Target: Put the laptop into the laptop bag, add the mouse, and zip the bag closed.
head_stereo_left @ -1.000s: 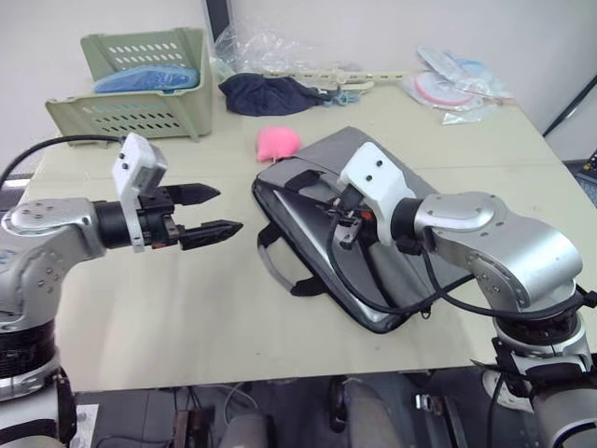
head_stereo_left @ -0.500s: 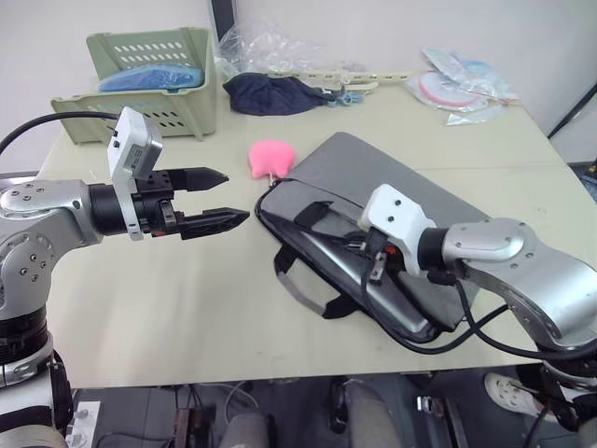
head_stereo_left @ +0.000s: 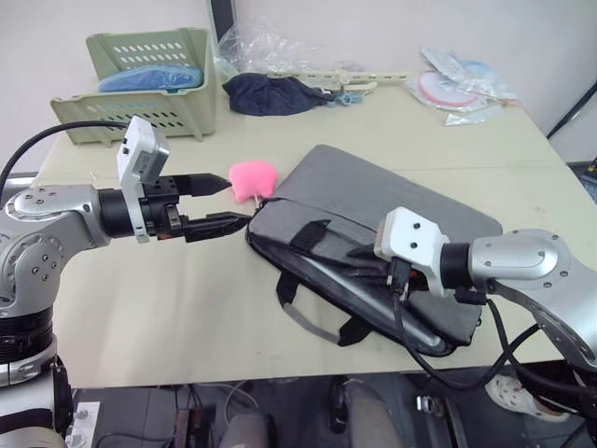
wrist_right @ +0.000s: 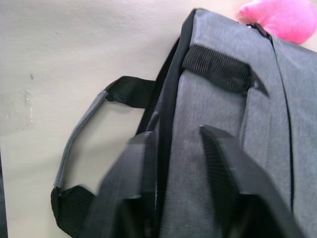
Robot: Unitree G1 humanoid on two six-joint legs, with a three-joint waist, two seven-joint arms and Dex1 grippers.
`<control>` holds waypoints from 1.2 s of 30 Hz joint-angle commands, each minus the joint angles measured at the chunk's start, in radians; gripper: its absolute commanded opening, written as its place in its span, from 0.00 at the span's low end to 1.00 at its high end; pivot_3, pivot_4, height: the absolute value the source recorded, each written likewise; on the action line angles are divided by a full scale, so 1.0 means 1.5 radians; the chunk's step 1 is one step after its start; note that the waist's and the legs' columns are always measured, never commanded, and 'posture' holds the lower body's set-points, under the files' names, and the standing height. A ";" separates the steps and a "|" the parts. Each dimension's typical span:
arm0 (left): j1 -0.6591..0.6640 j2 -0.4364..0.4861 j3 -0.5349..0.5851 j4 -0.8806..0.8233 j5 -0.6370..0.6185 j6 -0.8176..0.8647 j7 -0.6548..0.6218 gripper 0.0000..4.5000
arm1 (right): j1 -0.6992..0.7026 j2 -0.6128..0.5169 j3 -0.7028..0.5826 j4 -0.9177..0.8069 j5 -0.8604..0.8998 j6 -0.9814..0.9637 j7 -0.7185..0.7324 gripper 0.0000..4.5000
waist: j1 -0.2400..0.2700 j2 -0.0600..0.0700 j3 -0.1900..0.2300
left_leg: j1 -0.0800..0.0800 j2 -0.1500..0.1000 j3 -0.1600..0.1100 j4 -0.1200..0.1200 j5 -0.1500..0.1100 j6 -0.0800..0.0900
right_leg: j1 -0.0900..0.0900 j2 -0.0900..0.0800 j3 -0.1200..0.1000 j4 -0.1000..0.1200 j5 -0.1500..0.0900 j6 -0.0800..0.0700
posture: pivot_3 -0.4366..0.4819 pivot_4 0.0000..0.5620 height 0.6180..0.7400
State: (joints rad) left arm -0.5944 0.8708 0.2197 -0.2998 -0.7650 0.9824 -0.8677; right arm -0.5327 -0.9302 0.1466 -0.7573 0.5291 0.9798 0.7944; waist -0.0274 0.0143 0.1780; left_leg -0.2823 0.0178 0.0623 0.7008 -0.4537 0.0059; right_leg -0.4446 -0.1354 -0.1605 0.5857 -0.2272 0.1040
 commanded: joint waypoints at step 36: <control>-0.192 -0.219 -0.120 0.737 0.253 -0.378 -0.172 1.00 | 0.473 0.156 -0.769 0.012 0.189 0.323 -0.094 0.65 | 0.016 -0.004 -0.002 | 0.000 -0.001 0.003 0.001 0.000 0.001 | 0.002 0.000 0.002 0.002 0.000 0.000 | 0.48 0.27 1.00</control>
State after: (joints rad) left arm -0.8549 0.5407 0.0284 0.7989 -0.3968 0.4391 -1.1067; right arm 0.1553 -0.7151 -0.9680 -0.7052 0.7981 1.4829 0.6697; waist -0.0041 0.0088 0.1756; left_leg -0.2825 0.0164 0.0669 0.7019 -0.4533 0.0069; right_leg -0.4418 -0.1358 -0.1574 0.5892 -0.2266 0.1047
